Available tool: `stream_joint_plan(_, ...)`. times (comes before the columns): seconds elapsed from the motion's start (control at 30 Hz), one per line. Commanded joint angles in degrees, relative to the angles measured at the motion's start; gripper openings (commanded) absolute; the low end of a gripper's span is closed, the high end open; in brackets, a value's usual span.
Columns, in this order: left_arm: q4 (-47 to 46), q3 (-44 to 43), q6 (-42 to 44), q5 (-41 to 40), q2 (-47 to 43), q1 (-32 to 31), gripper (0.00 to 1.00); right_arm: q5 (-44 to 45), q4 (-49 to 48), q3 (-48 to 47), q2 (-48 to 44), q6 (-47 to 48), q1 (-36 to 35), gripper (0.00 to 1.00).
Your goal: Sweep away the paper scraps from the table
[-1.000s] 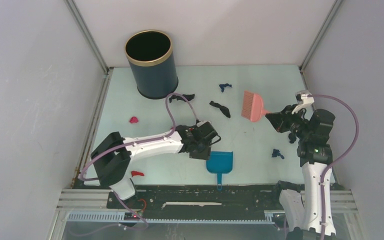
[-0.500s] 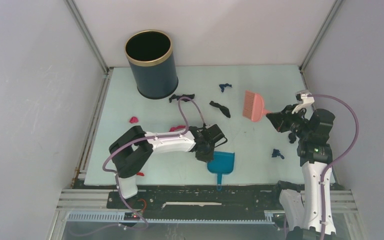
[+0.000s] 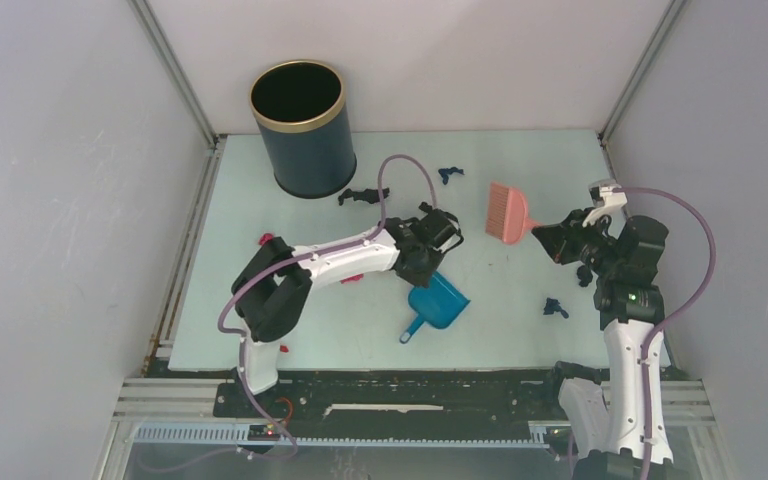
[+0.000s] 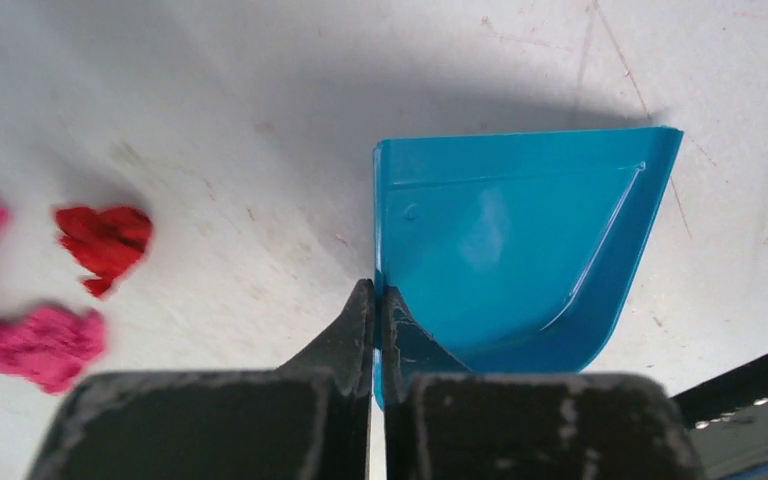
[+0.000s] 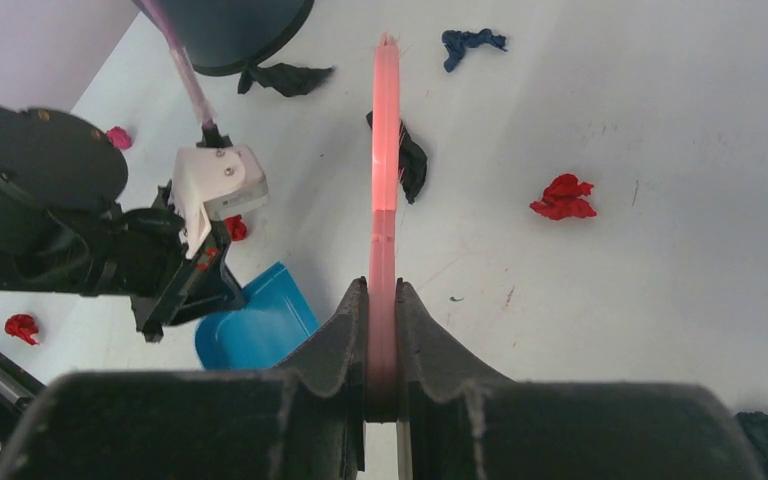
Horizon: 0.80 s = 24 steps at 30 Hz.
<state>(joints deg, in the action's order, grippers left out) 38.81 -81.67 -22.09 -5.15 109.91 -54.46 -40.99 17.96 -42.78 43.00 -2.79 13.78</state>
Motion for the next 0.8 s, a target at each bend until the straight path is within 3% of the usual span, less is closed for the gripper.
stream_joint_plan(0.0, 5.9, -8.1, 15.7, -0.5, 2.7, 1.5, 0.01, -0.1, -1.3, 0.0, 0.3, 1.3, -0.2, 0.0)
stream_joint_plan(0.07, 7.3, -10.6, 17.2, 3.4, 3.8, 2.5, 0.12, -0.1, -1.3, 0.0, 0.6, 1.3, -0.2, 0.0)
stream_joint_plan(0.1, 7.0, -10.9, 17.3, 3.4, 3.8, 2.7, 0.24, -0.1, -1.2, 0.0, 0.7, 1.4, -0.2, 0.0)
stream_joint_plan(0.17, 6.7, -11.9, 16.1, -0.9, 3.4, 2.8, 0.38, -0.1, -1.0, 0.0, 0.8, 1.5, -0.2, 0.0)
stream_joint_plan(0.23, 7.1, -12.6, 12.9, -7.2, 2.1, 2.7, 0.48, 0.0, -0.8, 0.0, 0.9, 1.8, -0.1, 0.0)
stream_joint_plan(0.3, 4.7, -9.6, 9.8, -8.2, -2.7, 2.4, 0.51, 0.0, -1.0, 0.3, 0.9, 1.9, 0.2, 0.0)
stream_joint_plan(0.4, -16.3, 9.0, 6.6, -6.8, -17.1, -0.8, 0.61, 0.0, -1.3, 0.3, 1.1, 1.9, 0.4, 0.0)
stream_joint_plan(0.47, -31.4, 26.1, 5.9, -8.3, -27.3, -4.9, 0.78, -0.4, -1.3, 0.4, 1.2, 2.2, 0.4, 0.0)
stream_joint_plan(0.57, -39.3, 36.3, 2.6, -9.2, -35.4, -6.4, 0.82, -1.3, -1.4, 0.5, 1.8, 2.7, 0.3, 0.0)
stream_joint_plan(0.77, -52.9, 48.9, 6.3, -7.6, -39.6, -8.0, 0.79, -2.0, -1.4, 0.5, 2.6, 4.2, -0.1, 0.0)
